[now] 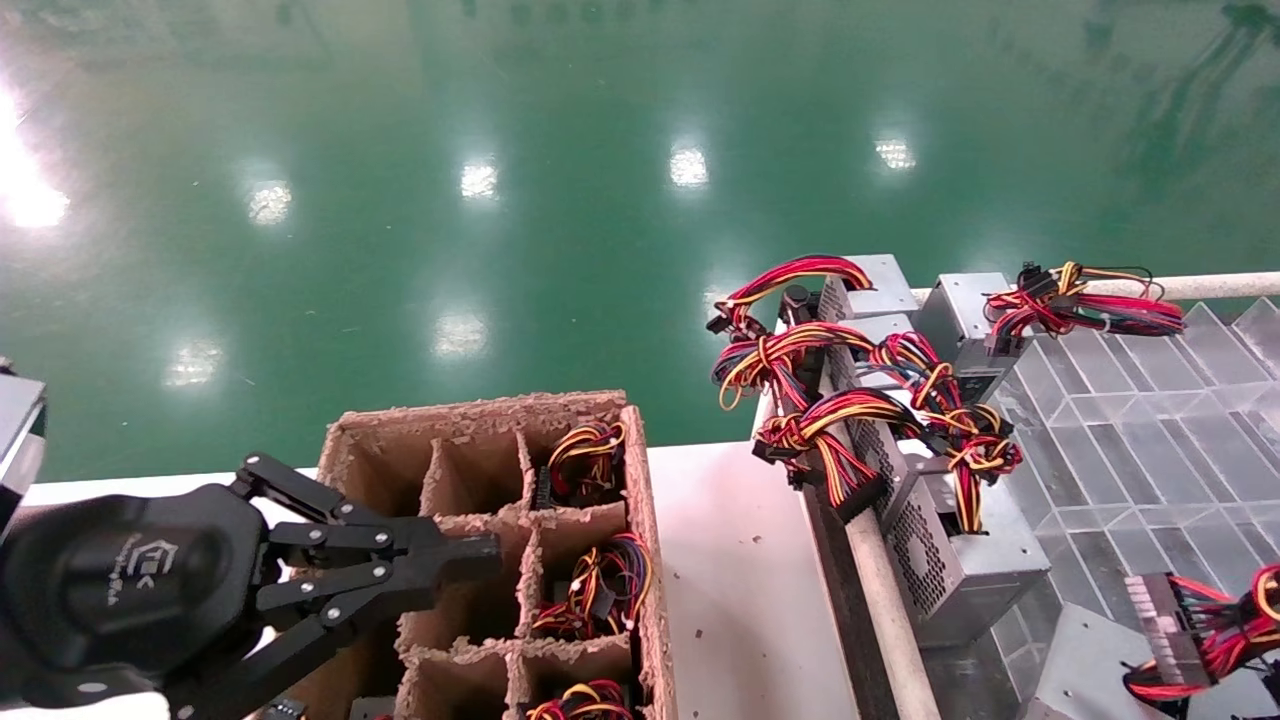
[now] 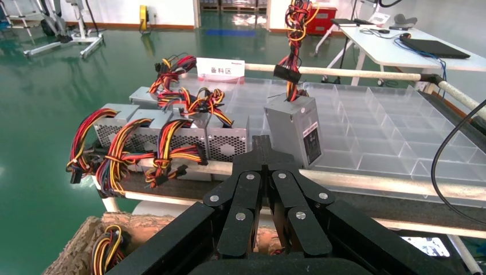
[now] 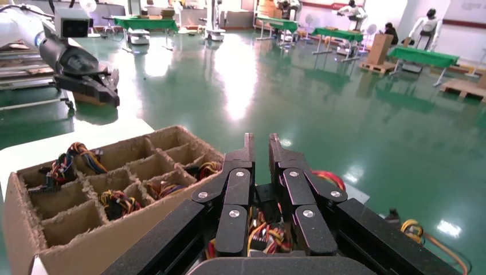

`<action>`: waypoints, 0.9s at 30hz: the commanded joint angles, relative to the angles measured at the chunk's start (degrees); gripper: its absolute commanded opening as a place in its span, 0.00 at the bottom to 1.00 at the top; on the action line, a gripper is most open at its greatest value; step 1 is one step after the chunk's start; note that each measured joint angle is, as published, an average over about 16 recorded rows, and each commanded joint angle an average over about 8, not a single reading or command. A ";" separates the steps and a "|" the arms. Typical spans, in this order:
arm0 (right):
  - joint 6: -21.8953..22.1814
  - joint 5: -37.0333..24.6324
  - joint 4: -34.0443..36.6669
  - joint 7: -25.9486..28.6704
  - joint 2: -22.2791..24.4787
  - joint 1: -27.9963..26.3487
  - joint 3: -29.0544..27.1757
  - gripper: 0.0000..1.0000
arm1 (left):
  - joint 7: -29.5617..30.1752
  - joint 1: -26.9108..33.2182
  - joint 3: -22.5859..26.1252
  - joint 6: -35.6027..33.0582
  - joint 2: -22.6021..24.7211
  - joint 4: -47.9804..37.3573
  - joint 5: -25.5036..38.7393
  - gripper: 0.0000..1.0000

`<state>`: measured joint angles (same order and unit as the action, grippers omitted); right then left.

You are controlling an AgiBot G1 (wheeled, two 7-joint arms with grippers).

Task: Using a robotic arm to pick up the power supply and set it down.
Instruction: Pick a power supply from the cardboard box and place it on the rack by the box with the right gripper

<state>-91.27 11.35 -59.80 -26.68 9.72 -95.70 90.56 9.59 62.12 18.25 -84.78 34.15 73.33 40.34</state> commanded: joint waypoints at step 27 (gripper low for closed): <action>-0.20 -4.95 -3.22 5.00 -0.33 -1.00 0.39 0.00 | -0.03 0.01 0.05 0.02 -0.02 0.00 -0.04 0.00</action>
<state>-91.45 6.52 -62.84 -21.80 9.06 -96.85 90.82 9.57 62.13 18.30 -84.76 34.12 73.33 40.30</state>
